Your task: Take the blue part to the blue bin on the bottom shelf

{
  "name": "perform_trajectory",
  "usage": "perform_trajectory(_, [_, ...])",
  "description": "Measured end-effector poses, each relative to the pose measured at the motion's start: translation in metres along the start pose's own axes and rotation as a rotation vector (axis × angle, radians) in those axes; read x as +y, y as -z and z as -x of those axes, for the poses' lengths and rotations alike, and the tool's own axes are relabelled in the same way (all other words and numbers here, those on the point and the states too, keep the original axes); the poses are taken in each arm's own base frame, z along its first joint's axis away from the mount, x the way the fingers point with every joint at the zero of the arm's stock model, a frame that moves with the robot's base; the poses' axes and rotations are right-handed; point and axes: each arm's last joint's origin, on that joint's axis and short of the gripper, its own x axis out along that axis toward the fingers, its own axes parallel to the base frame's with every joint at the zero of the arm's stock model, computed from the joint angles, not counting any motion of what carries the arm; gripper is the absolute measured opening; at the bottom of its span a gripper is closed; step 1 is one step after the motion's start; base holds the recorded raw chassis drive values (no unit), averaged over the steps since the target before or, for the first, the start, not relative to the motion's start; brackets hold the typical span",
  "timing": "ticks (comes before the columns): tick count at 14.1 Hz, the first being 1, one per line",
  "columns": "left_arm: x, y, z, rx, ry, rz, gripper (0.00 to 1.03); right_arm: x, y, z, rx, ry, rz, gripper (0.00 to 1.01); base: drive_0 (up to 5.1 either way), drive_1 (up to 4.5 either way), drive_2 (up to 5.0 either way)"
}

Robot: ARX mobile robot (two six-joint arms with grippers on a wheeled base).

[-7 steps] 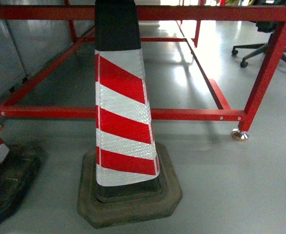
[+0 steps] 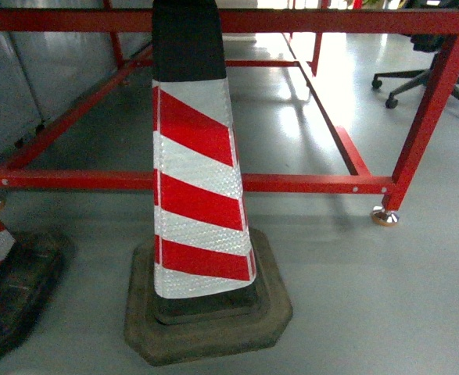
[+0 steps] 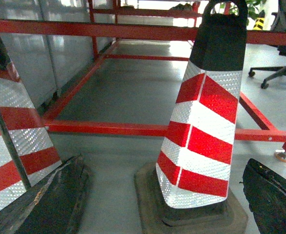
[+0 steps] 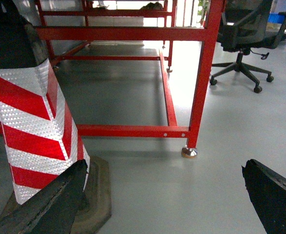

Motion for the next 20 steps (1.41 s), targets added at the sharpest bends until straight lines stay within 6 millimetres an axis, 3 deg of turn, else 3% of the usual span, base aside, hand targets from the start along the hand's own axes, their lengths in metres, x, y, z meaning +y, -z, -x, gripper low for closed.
perform_trajectory(20, [-0.0001, 0.0, 0.0, 0.0, 0.002, -0.002, 0.98, 0.0, 0.0, 0.0, 0.0, 0.001, 0.0, 0.98, 0.0, 0.0, 0.0])
